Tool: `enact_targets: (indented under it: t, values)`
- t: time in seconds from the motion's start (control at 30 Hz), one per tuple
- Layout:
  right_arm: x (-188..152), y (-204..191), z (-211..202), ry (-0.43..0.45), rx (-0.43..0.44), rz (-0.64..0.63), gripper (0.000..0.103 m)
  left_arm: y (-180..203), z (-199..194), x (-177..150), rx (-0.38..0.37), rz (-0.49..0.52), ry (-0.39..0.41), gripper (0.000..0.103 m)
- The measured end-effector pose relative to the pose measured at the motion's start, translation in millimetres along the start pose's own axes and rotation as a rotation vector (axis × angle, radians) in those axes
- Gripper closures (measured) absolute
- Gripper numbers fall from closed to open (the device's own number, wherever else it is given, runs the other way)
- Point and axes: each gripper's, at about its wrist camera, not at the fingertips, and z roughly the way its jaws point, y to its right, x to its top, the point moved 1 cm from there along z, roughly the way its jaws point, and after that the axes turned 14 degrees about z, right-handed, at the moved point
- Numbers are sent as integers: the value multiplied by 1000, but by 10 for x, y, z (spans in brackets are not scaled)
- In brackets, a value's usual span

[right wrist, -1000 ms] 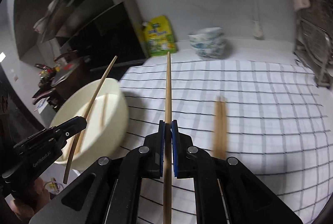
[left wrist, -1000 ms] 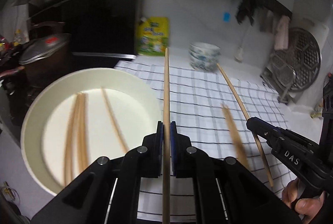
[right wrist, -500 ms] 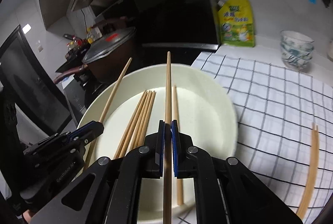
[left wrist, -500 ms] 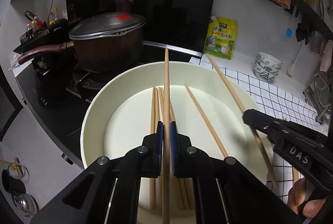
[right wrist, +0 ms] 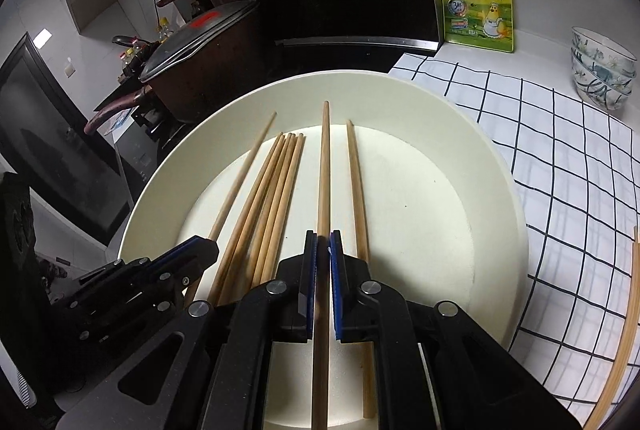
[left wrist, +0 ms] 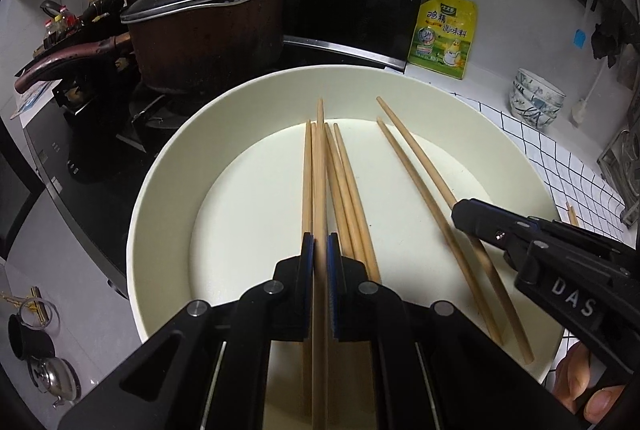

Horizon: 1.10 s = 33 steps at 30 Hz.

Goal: Organize utensils
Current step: 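Lower both held chopsticks into the cream basin and open both tools, then move both open tools back over the remaining chopsticks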

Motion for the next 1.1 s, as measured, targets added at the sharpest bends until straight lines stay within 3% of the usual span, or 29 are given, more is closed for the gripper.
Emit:
enact_targets:
  t: [0.03, 0.07, 0.13, 0.17, 0.37, 0.93, 1.1]
  values:
    - [1, 1, -16, 5, 12, 0, 80, -7, -9, -10, 12, -1, 1, 85]
    - [1, 6, -34, 15, 10, 0, 77, -14, -12, -10, 21, -2, 3, 71]
    - [-7, 20, -72, 33, -4, -2, 77, -26, -58, -29, 32, -7, 19, 50]
    - [-13, 29, -84, 34, -4, 0, 77, -32, -86, -33, 37, -10, 29, 47]
    - [-55, 78, -147, 43, -18, 5, 77, -24, -192, -74, 67, -9, 45, 46]
    - [-273, 118, -540, 111, -41, 2, 75, 63, -472, -179, 42, -34, 90, 34]
    - [-346, 203, -677, 131, -55, 12, 68, 130, -563, -207, 42, -33, 106, 30]
